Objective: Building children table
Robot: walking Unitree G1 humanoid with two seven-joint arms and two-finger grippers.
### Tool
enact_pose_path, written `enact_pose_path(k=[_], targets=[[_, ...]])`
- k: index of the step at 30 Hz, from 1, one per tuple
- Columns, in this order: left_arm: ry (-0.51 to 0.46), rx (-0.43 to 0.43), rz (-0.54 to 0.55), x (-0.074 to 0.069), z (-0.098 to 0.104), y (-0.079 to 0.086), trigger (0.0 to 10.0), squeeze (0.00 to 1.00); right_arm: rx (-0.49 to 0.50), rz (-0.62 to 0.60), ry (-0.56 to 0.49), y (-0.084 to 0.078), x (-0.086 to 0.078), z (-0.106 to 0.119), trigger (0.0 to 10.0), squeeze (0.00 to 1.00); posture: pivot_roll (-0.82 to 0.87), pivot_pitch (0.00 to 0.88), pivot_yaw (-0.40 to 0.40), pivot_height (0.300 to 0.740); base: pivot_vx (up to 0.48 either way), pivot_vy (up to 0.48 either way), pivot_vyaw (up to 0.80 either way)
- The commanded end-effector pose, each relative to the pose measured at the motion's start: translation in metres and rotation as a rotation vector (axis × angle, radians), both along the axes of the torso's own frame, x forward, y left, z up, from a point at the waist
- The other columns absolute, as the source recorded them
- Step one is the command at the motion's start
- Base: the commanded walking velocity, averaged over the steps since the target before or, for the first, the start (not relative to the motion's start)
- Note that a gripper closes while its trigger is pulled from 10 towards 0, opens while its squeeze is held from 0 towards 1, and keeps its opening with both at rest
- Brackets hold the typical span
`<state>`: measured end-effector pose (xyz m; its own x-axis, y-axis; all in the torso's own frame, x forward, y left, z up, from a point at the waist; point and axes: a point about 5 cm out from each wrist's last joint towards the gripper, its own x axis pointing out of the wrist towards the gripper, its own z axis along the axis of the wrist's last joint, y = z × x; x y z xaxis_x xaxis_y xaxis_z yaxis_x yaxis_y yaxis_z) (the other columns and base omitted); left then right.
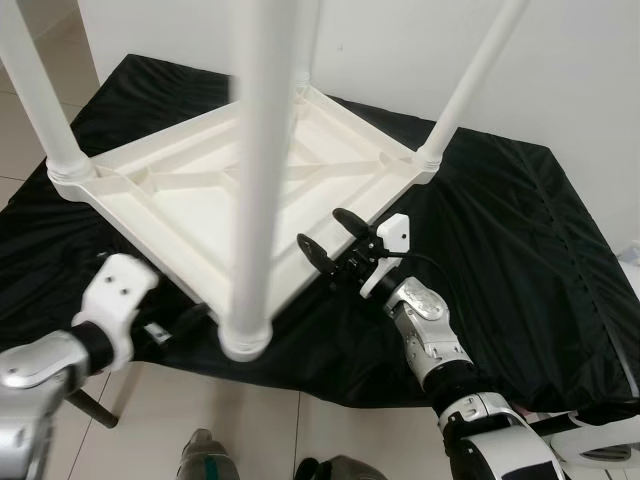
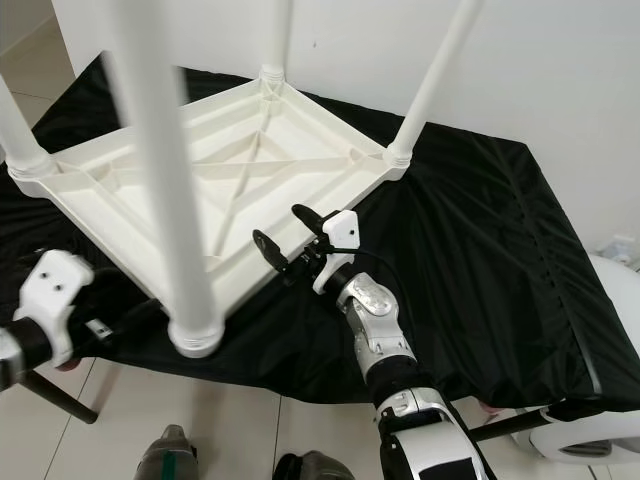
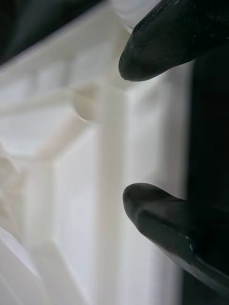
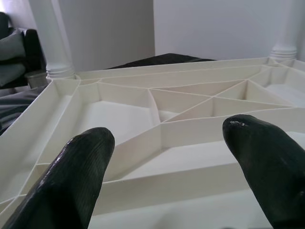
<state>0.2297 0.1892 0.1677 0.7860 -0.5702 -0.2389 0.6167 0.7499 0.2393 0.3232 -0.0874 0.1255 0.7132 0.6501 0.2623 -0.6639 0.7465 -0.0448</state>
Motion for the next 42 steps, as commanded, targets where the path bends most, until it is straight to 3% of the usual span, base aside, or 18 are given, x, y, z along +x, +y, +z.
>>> enact_pose_path(k=[1, 2, 6, 11, 15, 18, 20, 23, 28, 36, 38, 42], targets=[[-0.132, 0.023, 0.394, 0.009, 0.005, 0.013, 10.0, 0.00, 0.000, -0.031, 0.007, -0.008, 0.000, -0.002, 10.0, 0.00, 0.19, 0.068, -0.113, 0.740, 0.000, 0.000, 0.00], [-0.132, 0.023, 0.394, 0.009, 0.005, 0.013, 10.0, 0.00, 0.000, -0.031, 0.007, -0.008, 0.000, -0.002, 10.0, 0.00, 0.19, 0.068, -0.113, 0.740, 0.000, 0.000, 0.00], [-0.150, -0.068, 0.333, 0.029, 0.010, -0.027, 10.0, 0.00, 0.020, -0.044, 0.006, -0.015, -0.006, -0.002, 10.0, 0.00, 0.17, 0.067, -0.103, 0.740, 0.000, 0.000, 0.00], [-0.150, -0.077, 0.308, 0.035, 0.011, -0.037, 10.0, 0.00, 0.025, -0.026, 0.010, -0.024, -0.010, 0.000, 10.0, 0.00, 0.15, 0.070, -0.094, 0.740, 0.000, 0.000, 0.00], [-0.162, -0.076, 0.261, 0.044, 0.016, -0.051, 10.0, 0.00, -0.023, 0.086, 0.015, -0.038, -0.028, 0.003, 10.0, 0.00, 0.13, 0.074, -0.089, 0.740, 0.000, 0.000, 0.00], [-0.162, -0.074, 0.248, 0.046, 0.017, -0.054, 10.0, 0.00, -0.052, 0.147, 0.021, -0.039, -0.036, 0.003, 10.0, 0.00, 0.12, 0.076, -0.081, 0.740, 0.000, 0.000, 0.00], [-0.164, -0.057, 0.214, 0.052, 0.017, -0.060, 10.0, 0.00, -0.099, 0.274, 0.040, -0.038, -0.051, 0.003, 10.0, 0.00, 0.10, 0.081, -0.078, 0.740, 0.000, 0.000, 0.00], [-0.169, -0.028, 0.218, 0.058, 0.015, -0.062, 10.0, 0.00, -0.129, 0.365, 0.056, -0.035, -0.061, 0.004, 10.0, 0.00, 0.09, 0.082, -0.076, 0.740, 0.000, 0.000, 0.00], [-0.156, -0.012, 0.257, 0.063, 0.010, -0.057, 10.0, 0.00, -0.137, 0.422, 0.060, -0.032, -0.066, 0.008, 10.0, 0.00, 0.09, 0.083, -0.078, 0.740, 0.000, 0.000, 0.00], [-0.160, 0.069, 0.343, 0.068, 0.008, -0.021, 10.0, 0.00, -0.170, 0.547, 0.052, -0.024, -0.076, 0.018, 10.0, 0.00, 0.10, 0.089, -0.091, 0.740, 0.000, 0.000, 0.00], [-0.156, 0.101, 0.399, 0.065, 0.010, -0.001, 10.0, 0.00, -0.198, 0.645, 0.062, -0.018, -0.084, 0.019, 10.0, 0.00, 0.11, 0.090, -0.099, 0.740, 0.000, 0.000, 0.00], [-0.147, 0.127, 0.454, 0.062, 0.009, 0.018, 10.0, 0.00, -0.240, 0.759, 0.077, -0.017, -0.092, 0.021, 10.0, 0.00, 0.12, 0.089, -0.107, 0.740, 0.000, 0.000, 0.00]])
